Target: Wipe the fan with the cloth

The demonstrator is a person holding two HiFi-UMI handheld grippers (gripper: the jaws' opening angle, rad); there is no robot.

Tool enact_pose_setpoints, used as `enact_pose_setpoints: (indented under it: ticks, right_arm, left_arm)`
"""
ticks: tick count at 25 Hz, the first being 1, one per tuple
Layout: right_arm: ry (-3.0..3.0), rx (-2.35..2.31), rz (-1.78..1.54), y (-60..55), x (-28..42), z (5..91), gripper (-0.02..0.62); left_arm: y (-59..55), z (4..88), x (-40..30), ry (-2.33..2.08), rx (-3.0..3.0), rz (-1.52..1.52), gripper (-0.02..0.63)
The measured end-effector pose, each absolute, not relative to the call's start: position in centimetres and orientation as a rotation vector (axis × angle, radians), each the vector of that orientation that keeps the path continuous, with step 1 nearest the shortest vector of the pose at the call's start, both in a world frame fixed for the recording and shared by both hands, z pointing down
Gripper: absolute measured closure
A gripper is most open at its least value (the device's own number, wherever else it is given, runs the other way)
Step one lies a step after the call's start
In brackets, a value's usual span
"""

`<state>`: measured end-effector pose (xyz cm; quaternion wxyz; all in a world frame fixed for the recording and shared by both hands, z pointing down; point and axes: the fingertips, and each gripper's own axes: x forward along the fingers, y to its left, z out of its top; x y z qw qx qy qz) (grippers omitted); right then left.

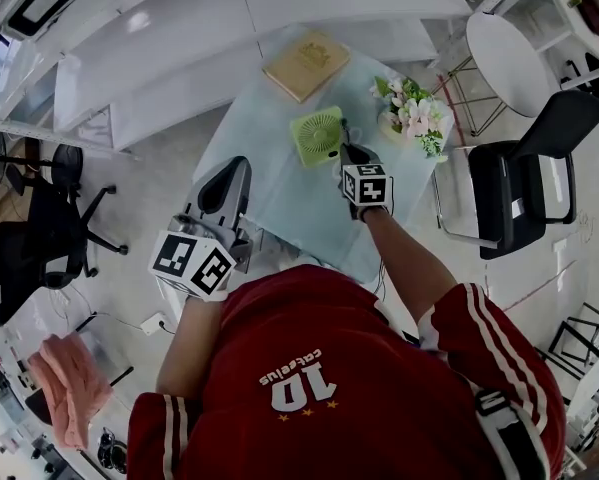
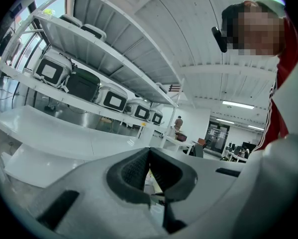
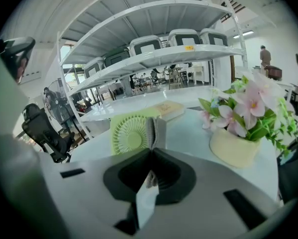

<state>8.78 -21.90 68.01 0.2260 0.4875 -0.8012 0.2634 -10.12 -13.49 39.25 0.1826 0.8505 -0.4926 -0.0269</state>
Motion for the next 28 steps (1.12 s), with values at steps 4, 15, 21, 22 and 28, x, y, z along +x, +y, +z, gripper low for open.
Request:
enact_pose_setpoints:
  ticks: [4, 15, 21, 22, 28]
  right_arm:
    - [-2.211, 1.34, 0.723, -21.8, 8.4, 68.0, 0.581]
    - [-2.218, 1.33, 0.717, -21.5, 7.6, 67.9, 0.581]
    - [-2.221, 1.324, 0.714, -21.2, 7.1, 67.8, 0.581]
    - [-2.222, 1.323, 0.714, -21.2, 7.1, 67.8, 0.581]
    - [-2.22, 1.324, 0.713, -21.1, 6.9, 67.8, 0.581]
  left_arm:
    - [-13.3, 39.2, -10.3, -1.39, 2.398, -0.079, 0.603]
    - [-12.7, 39.3, -11.6, -1.422, 2.378, -0.091, 0.603]
    - [-12.3, 39.3, -11.8, -1.418, 2.383, -0.09, 0.603]
    - [-12.3, 39.4, -11.8, -1.418, 2.385, -0.089, 0.603]
    - [-12.2, 39.4, -12.1, -1.418, 2.378, -0.094, 0.603]
